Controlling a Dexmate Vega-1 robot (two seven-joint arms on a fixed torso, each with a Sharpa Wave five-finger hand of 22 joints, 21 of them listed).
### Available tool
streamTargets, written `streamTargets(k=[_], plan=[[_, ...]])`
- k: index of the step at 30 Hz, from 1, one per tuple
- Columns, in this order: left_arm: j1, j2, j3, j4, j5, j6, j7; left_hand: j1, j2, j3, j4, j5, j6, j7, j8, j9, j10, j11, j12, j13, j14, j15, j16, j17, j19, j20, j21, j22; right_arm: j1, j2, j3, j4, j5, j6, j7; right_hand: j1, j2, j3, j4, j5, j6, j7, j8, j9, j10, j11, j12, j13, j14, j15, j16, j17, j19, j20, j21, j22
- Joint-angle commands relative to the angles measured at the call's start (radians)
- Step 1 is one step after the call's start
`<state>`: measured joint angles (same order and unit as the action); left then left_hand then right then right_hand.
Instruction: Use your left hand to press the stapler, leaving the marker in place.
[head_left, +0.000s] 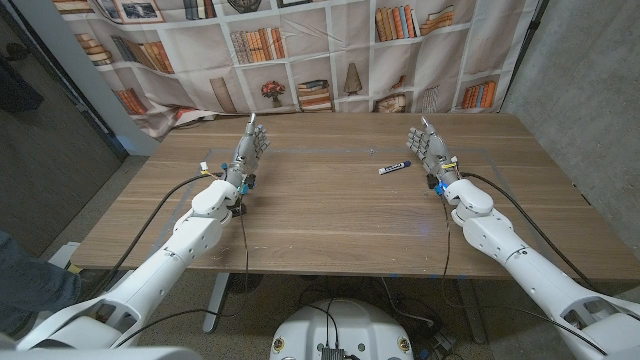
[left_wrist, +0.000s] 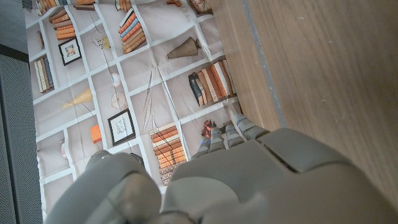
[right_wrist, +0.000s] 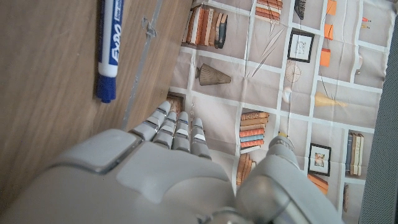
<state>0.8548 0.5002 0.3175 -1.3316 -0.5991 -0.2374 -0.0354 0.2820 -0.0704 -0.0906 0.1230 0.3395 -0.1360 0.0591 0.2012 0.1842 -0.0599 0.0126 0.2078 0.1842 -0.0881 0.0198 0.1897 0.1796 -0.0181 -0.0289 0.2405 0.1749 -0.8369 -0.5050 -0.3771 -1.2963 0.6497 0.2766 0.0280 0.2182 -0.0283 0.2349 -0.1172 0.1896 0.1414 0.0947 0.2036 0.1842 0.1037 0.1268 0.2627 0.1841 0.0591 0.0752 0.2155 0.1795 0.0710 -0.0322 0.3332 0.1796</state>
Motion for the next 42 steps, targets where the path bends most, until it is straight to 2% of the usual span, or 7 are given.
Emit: streamTargets(k=[1, 8, 21, 26, 35, 42], plan=[[0.042, -0.078, -0.136, -0.056, 0.124, 0.085, -0.085, 0.009, 0.004, -0.002, 0.008, 0.006, 0.005, 0.0, 0.007, 0.001, 0.01, 0.003, 0.011, 0.003, 0.009, 0.005, 0.009, 0.004, 0.004, -0.017, 0.006, 0.005, -0.009, 0.008, -0.007, 0.003, -0.009, 0.004, -0.008, 0.01, -0.001, 0.005, -0.003, 0.004, 0.01, -0.001, 0.004, 0.005, 0.003, 0.007, 0.005, 0.002, 0.004, 0.008, 0.004, 0.001, 0.013, 0.002, 0.005, 0.002], [0.059, -0.096, -0.182, -0.086, 0.18, 0.094, -0.152, 0.013, 0.01, -0.005, 0.006, 0.009, 0.026, 0.0, 0.012, 0.001, 0.031, 0.0, 0.015, 0.003, 0.03, 0.003, 0.012, 0.004, 0.022, -0.012, 0.008, 0.005, -0.022, 0.017, -0.006, -0.002, -0.021, 0.043, -0.015, 0.01, -0.003, 0.003, -0.003, 0.002, 0.013, -0.003, 0.004, 0.005, 0.016, 0.003, 0.007, 0.002, 0.015, 0.005, 0.004, 0.002, 0.023, 0.002, 0.005, 0.003], [0.113, -0.128, -0.233, -0.15, 0.223, 0.094, -0.183, 0.028, 0.023, -0.002, 0.0, 0.012, 0.051, 0.005, 0.017, 0.001, 0.051, 0.005, 0.019, 0.003, 0.049, 0.009, 0.014, 0.004, 0.032, -0.008, 0.006, 0.005, -0.032, 0.002, -0.004, -0.043, -0.034, 0.043, -0.024, 0.002, -0.006, -0.003, 0.0, 0.0, 0.025, -0.005, 0.006, 0.005, 0.033, 0.002, 0.01, 0.002, 0.031, 0.003, 0.004, 0.003, 0.036, 0.001, 0.004, 0.003], [0.141, -0.124, -0.242, -0.184, 0.221, 0.077, -0.212, 0.038, 0.032, 0.0, -0.004, 0.013, 0.065, 0.005, 0.019, 0.001, 0.073, 0.003, 0.024, 0.003, 0.068, 0.006, 0.017, 0.003, 0.048, -0.007, 0.008, 0.004, -0.034, -0.005, -0.008, -0.054, -0.04, 0.034, -0.026, -0.002, -0.006, -0.005, 0.002, -0.001, 0.029, -0.007, 0.007, 0.005, 0.037, 0.002, 0.01, 0.002, 0.032, 0.002, 0.003, 0.004, 0.039, 0.001, 0.003, 0.003], [0.188, -0.12, -0.257, -0.242, 0.226, 0.1, -0.199, 0.048, 0.039, 0.001, -0.008, 0.013, 0.08, 0.005, 0.021, 0.001, 0.089, 0.008, 0.026, 0.003, 0.086, 0.006, 0.019, 0.003, 0.064, -0.005, 0.011, 0.004, -0.033, -0.01, -0.002, -0.054, -0.034, 0.037, -0.019, -0.003, -0.004, -0.005, 0.003, -0.001, 0.034, -0.007, 0.007, 0.006, 0.04, 0.0, 0.009, 0.002, 0.037, 0.002, 0.002, 0.004, 0.042, 0.002, 0.002, 0.003], [0.208, -0.13, -0.238, -0.279, 0.242, 0.135, -0.186, 0.055, 0.043, 0.001, -0.011, 0.013, 0.093, 0.009, 0.022, 0.001, 0.099, 0.008, 0.026, 0.003, 0.096, 0.006, 0.018, 0.003, 0.074, -0.004, 0.011, 0.004, -0.045, -0.017, 0.02, -0.04, -0.008, 0.072, 0.014, -0.001, -0.001, -0.004, 0.003, -0.001, 0.037, -0.008, 0.007, 0.006, 0.043, 0.001, 0.009, 0.003, 0.039, 0.002, 0.0, 0.004, 0.043, 0.002, 0.0, 0.003]])
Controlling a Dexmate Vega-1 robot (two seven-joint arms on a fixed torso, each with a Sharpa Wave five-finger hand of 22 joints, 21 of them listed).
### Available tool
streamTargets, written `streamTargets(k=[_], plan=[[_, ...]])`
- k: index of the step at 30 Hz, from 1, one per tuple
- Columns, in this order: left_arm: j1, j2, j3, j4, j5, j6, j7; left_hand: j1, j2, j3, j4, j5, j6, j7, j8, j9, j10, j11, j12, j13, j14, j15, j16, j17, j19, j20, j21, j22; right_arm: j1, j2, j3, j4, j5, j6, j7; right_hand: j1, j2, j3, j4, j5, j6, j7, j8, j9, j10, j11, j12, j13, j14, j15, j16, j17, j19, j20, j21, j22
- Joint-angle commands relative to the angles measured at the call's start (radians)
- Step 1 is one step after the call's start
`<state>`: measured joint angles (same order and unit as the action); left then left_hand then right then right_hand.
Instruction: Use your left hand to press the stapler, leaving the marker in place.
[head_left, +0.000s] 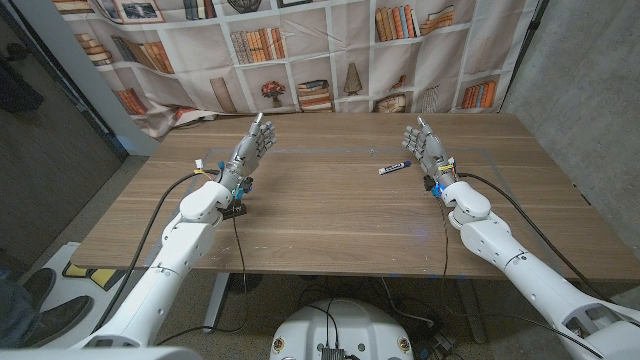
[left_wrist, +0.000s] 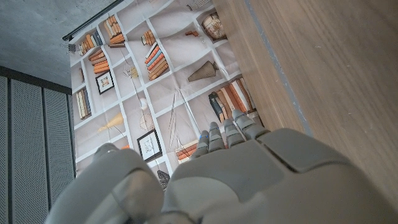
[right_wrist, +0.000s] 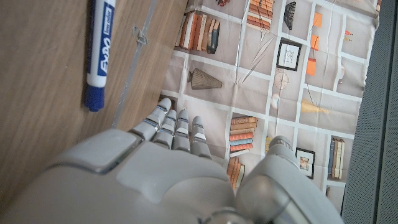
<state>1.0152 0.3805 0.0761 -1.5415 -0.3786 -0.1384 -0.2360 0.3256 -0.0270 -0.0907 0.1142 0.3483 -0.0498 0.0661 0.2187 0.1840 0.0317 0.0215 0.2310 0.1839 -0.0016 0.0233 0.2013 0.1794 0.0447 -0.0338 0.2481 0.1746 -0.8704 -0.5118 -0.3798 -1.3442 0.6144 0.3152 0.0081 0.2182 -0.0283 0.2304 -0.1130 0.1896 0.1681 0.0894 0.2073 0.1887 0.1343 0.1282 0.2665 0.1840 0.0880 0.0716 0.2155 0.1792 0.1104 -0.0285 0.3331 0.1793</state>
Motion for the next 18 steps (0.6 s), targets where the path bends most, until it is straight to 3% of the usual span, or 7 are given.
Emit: streamTargets(k=[1, 10, 18], plan=[[0.056, -0.01, 0.004, -0.082, 0.025, 0.04, 0.022, 0.012, 0.0, 0.001, -0.002, 0.004, 0.007, 0.002, 0.005, 0.002, 0.007, 0.0, 0.003, 0.003, 0.01, 0.003, 0.006, 0.004, 0.011, 0.001, 0.003, 0.004, -0.012, -0.015, 0.023, 0.006, 0.027, 0.033, 0.036, -0.001, -0.001, 0.0, -0.001, -0.001, 0.011, -0.002, 0.004, 0.001, 0.013, -0.001, 0.005, 0.003, 0.01, 0.005, 0.0, 0.004, 0.004, -0.001, 0.0, 0.004], [0.13, 0.008, -0.011, -0.176, 0.034, 0.073, 0.05, 0.018, 0.003, 0.0, -0.004, 0.004, 0.01, 0.003, 0.003, 0.002, 0.014, 0.0, 0.002, 0.003, 0.018, 0.004, 0.006, 0.004, 0.015, 0.002, 0.001, 0.004, -0.012, -0.069, 0.026, -0.037, 0.035, -0.026, 0.065, 0.0, 0.001, 0.0, -0.001, -0.002, 0.015, -0.003, 0.004, 0.001, 0.015, -0.002, 0.004, 0.003, 0.01, 0.007, -0.003, 0.004, 0.005, -0.001, -0.003, 0.004], [0.199, 0.018, -0.051, -0.223, 0.004, 0.037, 0.032, 0.022, 0.004, -0.002, -0.006, 0.003, 0.02, 0.002, 0.004, 0.002, 0.026, 0.0, 0.004, 0.004, 0.029, 0.004, 0.007, 0.004, 0.024, 0.004, 0.001, 0.004, -0.044, -0.066, 0.026, -0.1, 0.029, -0.027, 0.026, -0.003, 0.002, -0.001, 0.0, -0.002, 0.017, -0.004, 0.003, 0.001, 0.017, -0.002, 0.003, 0.003, 0.013, 0.005, -0.004, 0.004, 0.006, -0.001, -0.005, 0.004]])
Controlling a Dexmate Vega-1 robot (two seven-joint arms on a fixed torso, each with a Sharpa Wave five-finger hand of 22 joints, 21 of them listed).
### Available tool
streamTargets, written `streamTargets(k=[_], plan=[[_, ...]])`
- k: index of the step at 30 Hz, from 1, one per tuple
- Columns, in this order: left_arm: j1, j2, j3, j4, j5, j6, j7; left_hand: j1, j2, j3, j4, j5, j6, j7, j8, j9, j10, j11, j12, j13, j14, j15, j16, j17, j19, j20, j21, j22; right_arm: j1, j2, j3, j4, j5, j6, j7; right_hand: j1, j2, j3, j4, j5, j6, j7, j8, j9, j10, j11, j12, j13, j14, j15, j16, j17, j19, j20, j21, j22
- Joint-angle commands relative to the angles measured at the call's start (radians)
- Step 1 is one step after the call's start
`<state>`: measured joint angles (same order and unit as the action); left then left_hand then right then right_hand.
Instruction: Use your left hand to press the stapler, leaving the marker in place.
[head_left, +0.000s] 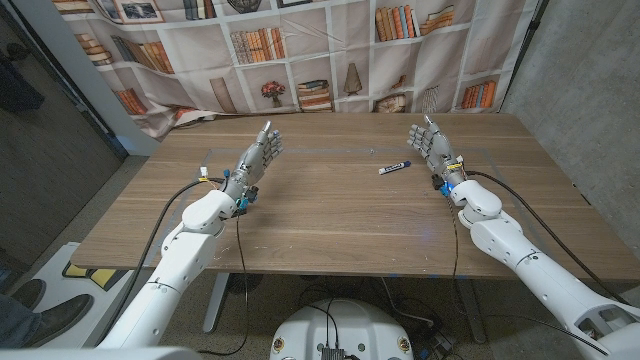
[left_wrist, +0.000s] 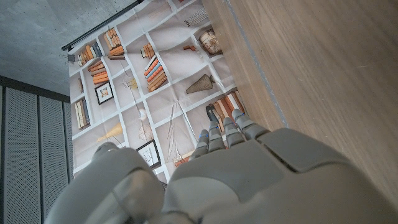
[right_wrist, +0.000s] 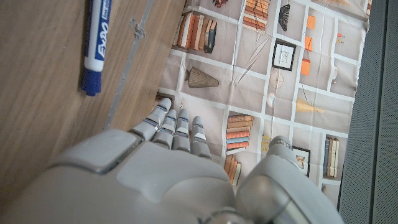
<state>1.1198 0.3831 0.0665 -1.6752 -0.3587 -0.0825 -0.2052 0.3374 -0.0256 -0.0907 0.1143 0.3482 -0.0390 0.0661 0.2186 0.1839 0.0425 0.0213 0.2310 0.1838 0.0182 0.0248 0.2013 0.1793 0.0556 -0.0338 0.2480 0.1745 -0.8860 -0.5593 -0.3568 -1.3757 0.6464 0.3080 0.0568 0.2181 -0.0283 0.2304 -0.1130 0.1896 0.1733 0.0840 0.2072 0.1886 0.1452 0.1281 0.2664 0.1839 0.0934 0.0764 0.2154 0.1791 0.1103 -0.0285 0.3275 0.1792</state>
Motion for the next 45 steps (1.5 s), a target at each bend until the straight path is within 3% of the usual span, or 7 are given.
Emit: streamTargets(k=[1, 15, 26, 34, 45], plan=[[0.102, 0.017, -0.046, -0.097, -0.018, -0.019, 0.0, 0.011, 0.003, -0.002, -0.006, 0.003, 0.011, 0.002, 0.004, 0.002, 0.017, 0.0, 0.004, 0.004, 0.011, 0.002, 0.007, 0.004, 0.015, 0.004, 0.001, 0.004, -0.032, -0.019, 0.003, -0.075, -0.002, -0.025, -0.027, -0.003, 0.002, -0.001, 0.001, -0.002, 0.012, 0.002, 0.003, 0.001, 0.007, -0.003, 0.003, 0.003, 0.008, 0.0, -0.004, 0.005, 0.007, -0.001, 0.001, 0.004], [0.168, 0.073, -0.068, -0.147, 0.043, -0.002, 0.038, 0.018, 0.007, -0.004, -0.009, 0.002, 0.023, 0.002, 0.004, 0.002, 0.029, 0.005, 0.003, 0.004, 0.021, 0.002, 0.005, 0.004, 0.019, 0.005, -0.002, 0.004, -0.078, -0.03, 0.004, -0.13, -0.017, -0.036, -0.074, -0.003, 0.006, -0.001, 0.001, -0.003, 0.022, 0.001, 0.004, 0.001, 0.02, -0.006, 0.004, 0.003, 0.018, -0.004, -0.005, 0.004, 0.02, -0.004, 0.0, 0.004], [0.219, 0.079, -0.085, -0.171, 0.053, -0.046, 0.074, 0.024, 0.011, -0.005, -0.01, 0.001, 0.033, 0.002, 0.004, 0.003, 0.036, 0.002, 0.002, 0.004, 0.027, 0.003, 0.004, 0.004, 0.014, 0.004, -0.008, 0.004, -0.095, -0.023, -0.003, -0.138, -0.038, -0.032, -0.104, -0.003, 0.008, -0.002, 0.001, -0.003, 0.024, 0.0, 0.003, 0.001, 0.025, -0.008, 0.003, 0.003, 0.022, -0.005, -0.007, 0.004, 0.024, -0.006, -0.002, 0.004], [0.243, 0.114, -0.105, -0.168, 0.036, -0.071, 0.034, 0.031, 0.018, -0.008, -0.012, -0.001, 0.046, 0.007, 0.003, 0.003, 0.058, 0.006, 0.004, 0.004, 0.062, 0.003, 0.01, 0.006, 0.05, -0.002, 0.001, 0.006, -0.116, -0.025, -0.007, -0.166, -0.063, -0.029, -0.137, -0.002, 0.009, -0.002, 0.001, -0.003, 0.024, 0.0, 0.002, 0.001, 0.025, -0.007, 0.001, 0.003, 0.023, -0.004, -0.009, 0.004, 0.025, -0.006, -0.004, 0.004], [0.224, 0.14, -0.121, -0.096, -0.023, -0.14, -0.084, 0.033, 0.018, -0.01, -0.013, -0.003, 0.051, 0.01, 0.003, 0.003, 0.061, 0.005, 0.002, 0.005, 0.064, 0.005, 0.008, 0.006, 0.051, 0.0, -0.001, 0.006, -0.166, -0.047, 0.002, -0.243, -0.088, -0.055, -0.196, -0.002, 0.011, -0.002, 0.001, -0.004, 0.025, 0.0, 0.001, 0.001, 0.025, -0.006, -0.001, 0.003, 0.024, -0.005, -0.012, 0.004, 0.026, -0.006, -0.008, 0.004]])
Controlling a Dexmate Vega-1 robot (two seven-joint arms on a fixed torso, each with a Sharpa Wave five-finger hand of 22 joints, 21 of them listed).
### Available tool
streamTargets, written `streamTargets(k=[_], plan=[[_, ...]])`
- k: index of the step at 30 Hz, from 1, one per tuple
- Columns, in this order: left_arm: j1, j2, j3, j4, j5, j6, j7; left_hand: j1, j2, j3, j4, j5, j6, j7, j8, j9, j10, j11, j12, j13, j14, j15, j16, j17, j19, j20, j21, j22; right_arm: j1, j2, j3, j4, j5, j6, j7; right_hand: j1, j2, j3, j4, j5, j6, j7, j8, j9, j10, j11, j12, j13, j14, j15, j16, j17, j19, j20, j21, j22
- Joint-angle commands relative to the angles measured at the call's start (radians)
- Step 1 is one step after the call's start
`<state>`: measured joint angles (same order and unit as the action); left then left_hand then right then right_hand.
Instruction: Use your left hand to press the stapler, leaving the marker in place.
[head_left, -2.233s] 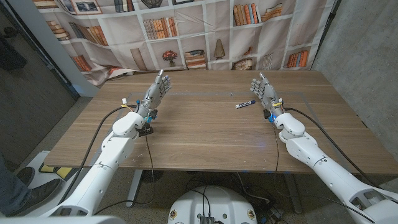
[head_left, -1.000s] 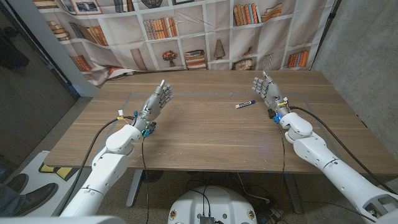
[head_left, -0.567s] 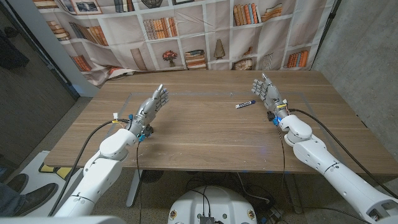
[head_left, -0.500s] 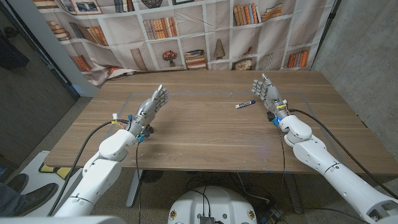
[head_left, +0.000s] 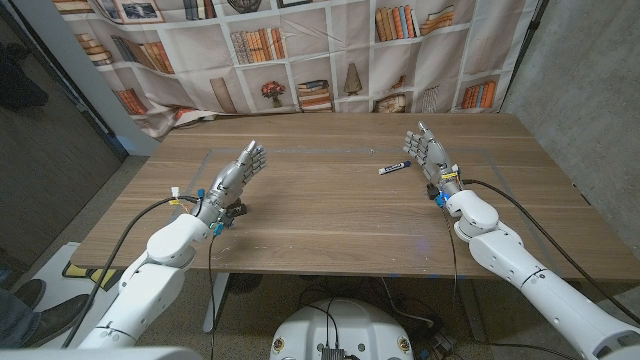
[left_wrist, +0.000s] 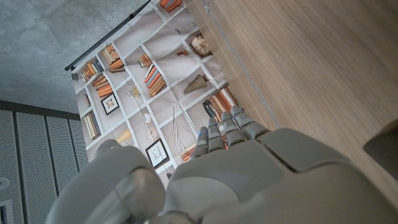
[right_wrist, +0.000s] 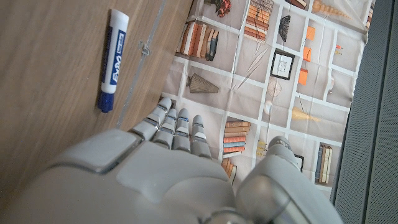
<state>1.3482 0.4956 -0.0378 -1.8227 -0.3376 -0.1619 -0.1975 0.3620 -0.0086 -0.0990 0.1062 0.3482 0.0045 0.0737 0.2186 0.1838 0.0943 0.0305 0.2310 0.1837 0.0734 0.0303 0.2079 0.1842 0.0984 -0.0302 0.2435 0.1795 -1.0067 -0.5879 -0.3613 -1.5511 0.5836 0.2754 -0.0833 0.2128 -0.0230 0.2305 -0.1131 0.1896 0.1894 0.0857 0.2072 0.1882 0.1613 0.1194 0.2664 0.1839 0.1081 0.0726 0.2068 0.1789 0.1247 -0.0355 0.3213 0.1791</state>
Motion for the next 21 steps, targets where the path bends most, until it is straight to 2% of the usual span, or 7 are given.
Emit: streamTargets(k=[1, 6, 11, 21], plan=[[-0.005, 0.028, -0.017, 0.054, -0.049, -0.067, -0.1, 0.009, 0.001, -0.002, -0.005, -0.003, 0.008, 0.003, 0.003, 0.003, 0.009, -0.004, 0.002, 0.005, 0.009, -0.001, 0.001, 0.001, 0.008, -0.004, 0.003, 0.001, -0.05, -0.022, 0.008, -0.073, -0.028, -0.023, -0.058, 0.004, 0.006, -0.002, 0.001, -0.004, 0.009, -0.002, 0.001, 0.002, 0.009, 0.002, -0.002, 0.003, 0.01, 0.0, -0.003, 0.004, 0.011, 0.002, -0.002, 0.005], [0.017, 0.028, -0.028, 0.046, -0.048, -0.089, -0.105, 0.009, 0.002, -0.003, -0.005, -0.003, 0.01, 0.003, 0.002, 0.003, 0.01, -0.005, 0.001, 0.005, 0.01, -0.001, 0.001, 0.001, 0.009, -0.004, 0.003, 0.002, -0.065, -0.029, 0.012, -0.093, -0.035, -0.027, -0.071, 0.004, 0.006, -0.002, 0.001, -0.004, 0.009, -0.002, 0.0, 0.002, 0.009, 0.002, -0.002, 0.003, 0.01, 0.0, -0.004, 0.004, 0.012, 0.001, -0.003, 0.005], [0.068, 0.031, -0.053, 0.024, -0.038, -0.105, -0.087, 0.01, 0.002, -0.004, -0.005, -0.004, 0.012, 0.003, 0.002, 0.003, 0.011, -0.005, 0.0, 0.005, 0.016, 0.002, 0.002, 0.002, 0.01, -0.004, 0.002, 0.002, -0.074, -0.036, 0.016, -0.108, -0.04, -0.034, -0.08, 0.004, 0.006, -0.002, 0.001, -0.004, 0.009, -0.002, 0.0, 0.002, 0.01, 0.002, -0.003, 0.003, 0.011, 0.0, -0.004, 0.004, 0.013, 0.001, -0.004, 0.005], [0.118, 0.026, -0.077, 0.045, -0.028, -0.173, -0.075, 0.014, 0.003, -0.009, -0.006, -0.005, 0.033, 0.006, 0.006, 0.004, 0.03, -0.006, 0.002, 0.005, 0.036, -0.003, 0.004, 0.002, 0.03, 0.001, 0.006, 0.002, -0.074, -0.045, 0.019, -0.128, -0.045, -0.05, -0.086, 0.003, 0.007, -0.003, 0.001, -0.004, 0.011, -0.002, -0.001, 0.002, 0.013, 0.002, -0.004, 0.003, 0.013, -0.001, -0.006, 0.004, 0.018, -0.002, -0.005, 0.005]])
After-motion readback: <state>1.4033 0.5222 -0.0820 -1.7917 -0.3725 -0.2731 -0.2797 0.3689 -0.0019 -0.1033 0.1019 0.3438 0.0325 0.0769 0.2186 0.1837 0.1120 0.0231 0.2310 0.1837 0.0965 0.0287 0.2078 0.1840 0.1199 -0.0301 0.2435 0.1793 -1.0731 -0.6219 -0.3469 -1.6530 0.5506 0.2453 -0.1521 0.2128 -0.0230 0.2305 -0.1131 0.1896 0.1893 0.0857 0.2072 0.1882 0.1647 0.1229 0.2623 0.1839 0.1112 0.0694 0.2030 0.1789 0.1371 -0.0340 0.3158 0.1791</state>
